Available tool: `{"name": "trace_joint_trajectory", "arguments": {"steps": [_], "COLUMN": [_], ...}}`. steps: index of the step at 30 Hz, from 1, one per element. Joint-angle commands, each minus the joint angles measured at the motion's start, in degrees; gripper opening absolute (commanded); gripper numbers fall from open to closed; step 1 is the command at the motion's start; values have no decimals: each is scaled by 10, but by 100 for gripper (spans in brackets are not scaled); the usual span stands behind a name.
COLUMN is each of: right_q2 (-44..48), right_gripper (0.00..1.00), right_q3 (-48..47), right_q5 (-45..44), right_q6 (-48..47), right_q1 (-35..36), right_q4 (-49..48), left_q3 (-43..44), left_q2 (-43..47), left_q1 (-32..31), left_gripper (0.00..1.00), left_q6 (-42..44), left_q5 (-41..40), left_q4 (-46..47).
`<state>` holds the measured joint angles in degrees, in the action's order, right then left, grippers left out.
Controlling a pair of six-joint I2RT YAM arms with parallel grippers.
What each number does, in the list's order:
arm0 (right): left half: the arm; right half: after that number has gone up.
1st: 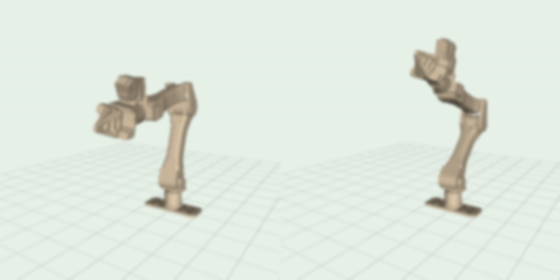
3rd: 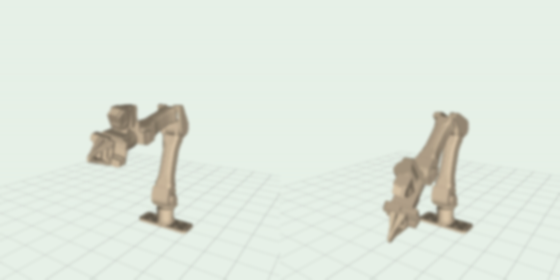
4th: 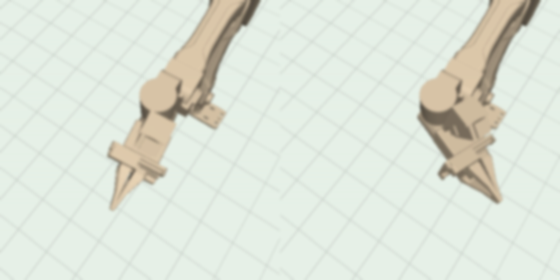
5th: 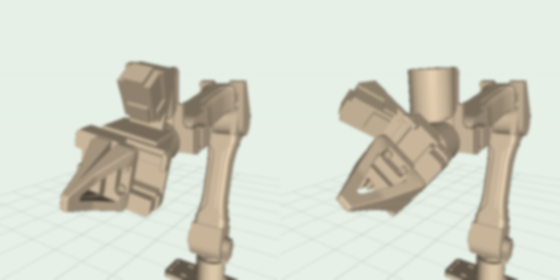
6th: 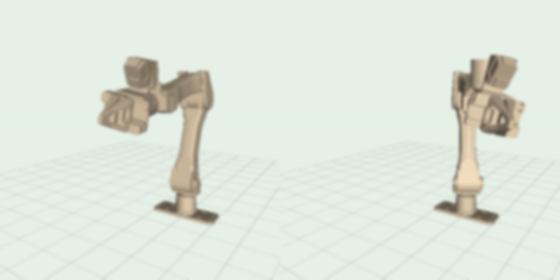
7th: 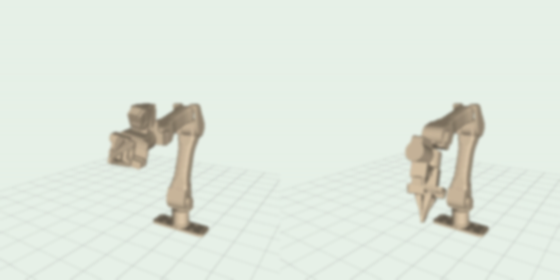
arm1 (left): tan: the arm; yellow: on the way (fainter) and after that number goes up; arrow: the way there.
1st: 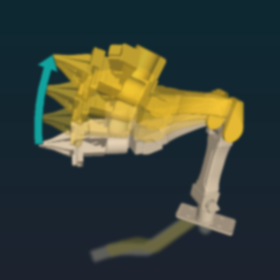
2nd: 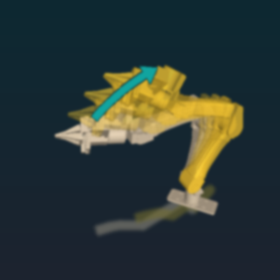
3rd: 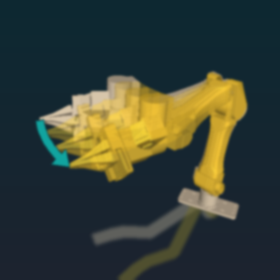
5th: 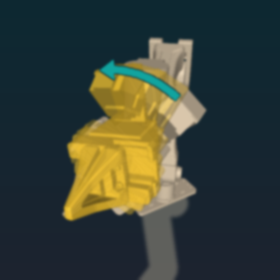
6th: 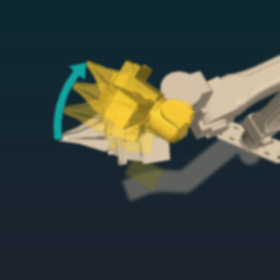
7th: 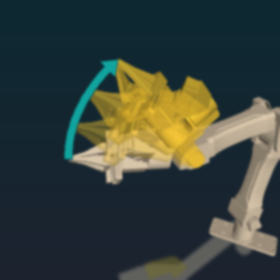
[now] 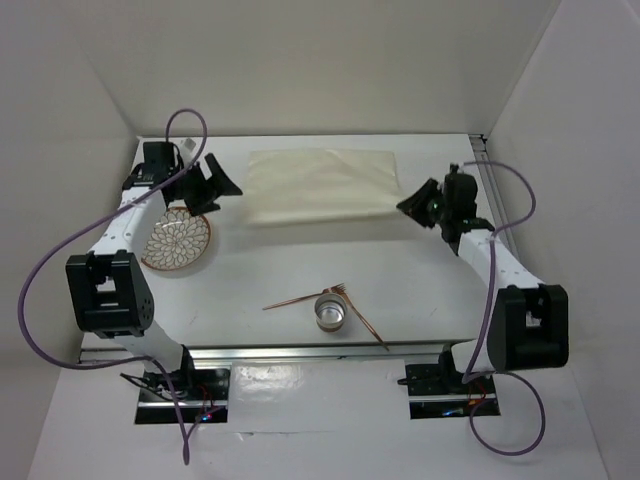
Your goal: Set the dinner table for one person
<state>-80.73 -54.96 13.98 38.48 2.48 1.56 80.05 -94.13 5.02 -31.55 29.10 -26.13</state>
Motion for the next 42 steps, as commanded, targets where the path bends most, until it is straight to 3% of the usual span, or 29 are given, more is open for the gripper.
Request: {"name": "trace_joint_trajectory", "arguments": {"steps": [1, 2, 5, 8, 10, 11, 12, 14, 15, 16, 17, 20, 26, 42], "right_q2": [99, 120, 180, 174, 153, 137, 131, 112, 100, 82, 33, -74, -178, -197], "right_gripper": [40, 68, 88, 93, 93, 93, 90, 67, 56, 43, 21, 2, 2, 2], "right_q3": [113, 132, 153, 110, 63, 50, 39, 16, 9, -1, -23, -75, -93, 30], "right_q5": [-11, -11, -16, -25, -49, -60, -68, -74, -65, -52, -47, -34, -4, 12], "right_q6": [23, 23, 12, -22, -40, -40, -45, -46, -52, -52, -52, -52, -52, -45], "right_q1": [-8, -8, -8, -8, -8, -8, -8, -8, -8, -8, -8, -8, -8, -8], "right_q4": [59, 75, 148, 228, 280, 289, 289, 264, 252, 243, 236, 241, 216, 185], "left_q3": [-67, -73, -54, -34, -19, -19, -13, 1, 8, 20, 20, 20, -16, -108], "left_q2": [65, 84, 109, 123, 109, 101, 93, 51, 34, 16, -2, -77, -142, -160], "left_q1": [5, 5, 5, -11, -32, -40, -51, -84, -97, -107, -125, -136, -136, -136], "left_gripper": [100, 100, 100, 96, 83, 68, 59, 41, 23, 14, 1, 0, 0, 0], "left_q6": [11, 17, 29, 29, 35, 35, 40, 40, 40, 40, 40, 25, 4, -33], "left_q5": [-15, -27, -53, -58, -58, -58, -53, -62, -69, -83, -91, -110, -110, -177], "left_q4": [-37, -51, -89, -82, -81, -88, -88, -88, -88, -88, -88, -66, -33, -22]}}
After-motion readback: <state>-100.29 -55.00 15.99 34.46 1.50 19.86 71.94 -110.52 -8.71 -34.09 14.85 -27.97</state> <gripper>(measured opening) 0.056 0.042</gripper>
